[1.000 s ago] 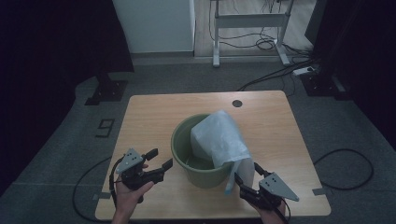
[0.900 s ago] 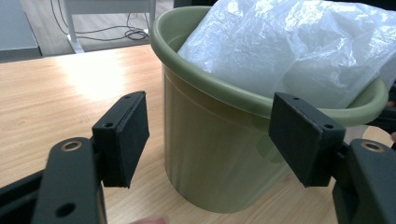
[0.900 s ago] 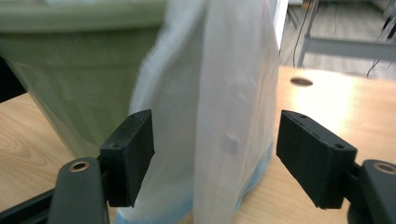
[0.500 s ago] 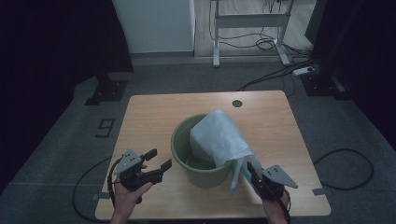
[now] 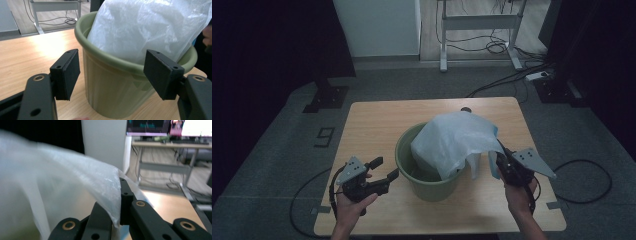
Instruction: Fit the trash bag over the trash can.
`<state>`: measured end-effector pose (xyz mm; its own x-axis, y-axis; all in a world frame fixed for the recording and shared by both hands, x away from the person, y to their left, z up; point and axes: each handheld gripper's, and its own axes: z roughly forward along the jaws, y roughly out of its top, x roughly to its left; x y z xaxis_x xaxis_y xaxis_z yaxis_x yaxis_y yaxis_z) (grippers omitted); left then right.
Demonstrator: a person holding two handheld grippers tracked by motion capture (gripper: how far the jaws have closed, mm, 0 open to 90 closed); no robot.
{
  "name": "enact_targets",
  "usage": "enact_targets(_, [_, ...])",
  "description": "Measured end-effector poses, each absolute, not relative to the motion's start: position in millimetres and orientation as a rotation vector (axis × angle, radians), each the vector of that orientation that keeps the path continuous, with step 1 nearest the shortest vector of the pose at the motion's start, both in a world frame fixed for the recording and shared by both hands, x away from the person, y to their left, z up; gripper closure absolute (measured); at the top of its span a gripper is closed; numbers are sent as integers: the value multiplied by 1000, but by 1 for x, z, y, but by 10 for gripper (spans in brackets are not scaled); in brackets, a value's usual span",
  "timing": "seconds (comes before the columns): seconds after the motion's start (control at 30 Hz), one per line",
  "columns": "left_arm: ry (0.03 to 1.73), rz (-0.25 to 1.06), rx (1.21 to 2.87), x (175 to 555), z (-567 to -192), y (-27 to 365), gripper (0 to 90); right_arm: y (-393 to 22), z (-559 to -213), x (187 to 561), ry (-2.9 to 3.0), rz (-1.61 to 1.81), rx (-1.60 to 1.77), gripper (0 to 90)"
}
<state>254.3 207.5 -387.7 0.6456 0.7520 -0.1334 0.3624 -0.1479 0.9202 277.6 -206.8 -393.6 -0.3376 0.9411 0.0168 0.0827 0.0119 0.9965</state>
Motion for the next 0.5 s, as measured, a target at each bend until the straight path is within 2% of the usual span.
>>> enact_targets(0.23, [877, 451, 1742, 251, -372, 201, 283, -185, -359, 276, 1510, 1494, 973, 890])
enact_targets(0.5, [817, 464, 1759, 245, -357, 187, 270, -150, -351, 277, 1599, 1493, 887, 890])
